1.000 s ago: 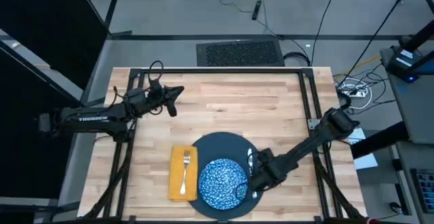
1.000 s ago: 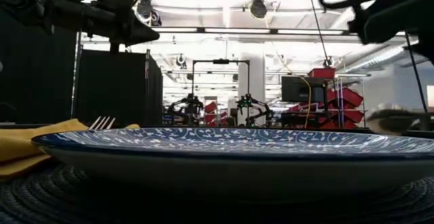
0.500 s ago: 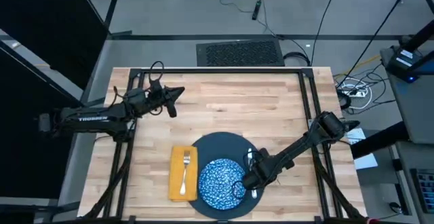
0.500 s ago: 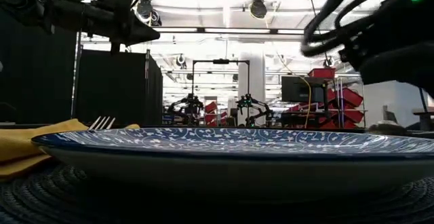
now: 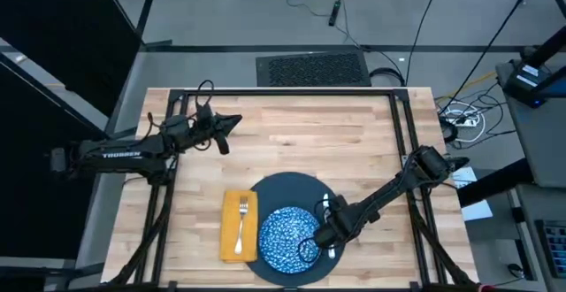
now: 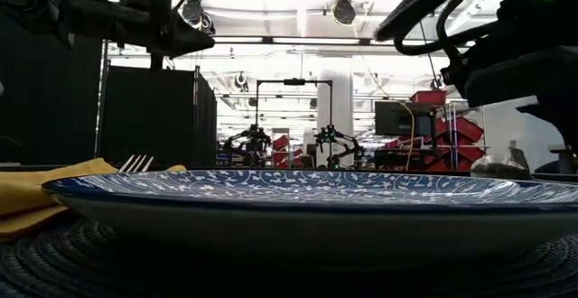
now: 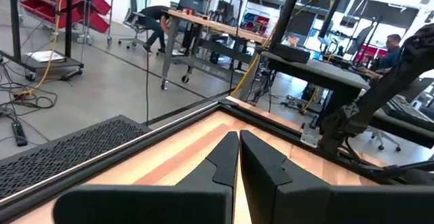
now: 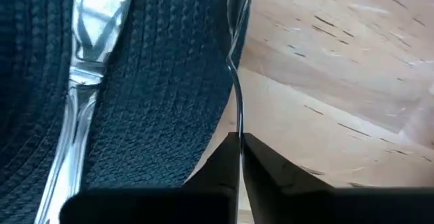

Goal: Set table place
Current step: Put the silver spoon on the blue table mat to the right of the silver table knife

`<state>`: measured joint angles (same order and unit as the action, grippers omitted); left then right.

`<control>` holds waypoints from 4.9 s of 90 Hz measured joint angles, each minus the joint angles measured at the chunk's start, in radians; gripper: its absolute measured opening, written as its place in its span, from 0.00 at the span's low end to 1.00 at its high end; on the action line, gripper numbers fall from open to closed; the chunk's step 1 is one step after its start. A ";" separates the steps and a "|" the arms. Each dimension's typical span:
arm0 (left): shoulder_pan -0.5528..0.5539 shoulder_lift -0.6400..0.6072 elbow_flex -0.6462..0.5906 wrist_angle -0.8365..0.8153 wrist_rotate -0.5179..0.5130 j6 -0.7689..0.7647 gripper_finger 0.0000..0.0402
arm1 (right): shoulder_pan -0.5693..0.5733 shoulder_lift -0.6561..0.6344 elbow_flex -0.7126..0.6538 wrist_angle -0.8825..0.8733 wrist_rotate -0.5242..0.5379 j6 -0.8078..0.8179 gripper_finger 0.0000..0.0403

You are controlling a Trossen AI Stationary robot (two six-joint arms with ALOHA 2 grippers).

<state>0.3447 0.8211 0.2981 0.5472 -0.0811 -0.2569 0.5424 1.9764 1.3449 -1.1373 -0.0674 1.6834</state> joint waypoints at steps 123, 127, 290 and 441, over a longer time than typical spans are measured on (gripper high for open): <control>0.000 0.000 0.000 -0.002 0.025 -0.026 0.00 | -0.030 -0.002 0.004 0.060 -0.008 -0.546 0.31; 0.000 0.000 0.000 -0.002 0.025 -0.026 0.00 | -0.030 -0.002 -0.002 0.064 -0.010 -0.544 0.31; 0.000 -0.013 0.000 -0.002 0.052 -0.027 0.00 | -0.030 -0.074 -0.068 0.113 0.040 -0.544 0.14; 0.000 -0.013 0.000 0.028 0.106 -0.053 0.00 | -0.039 -0.075 -0.016 0.067 -0.060 0.062 0.00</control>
<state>0.3444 0.8082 0.2977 0.5747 0.0254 -0.3103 0.5038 1.9011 1.3289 -1.0702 -0.1272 1.7451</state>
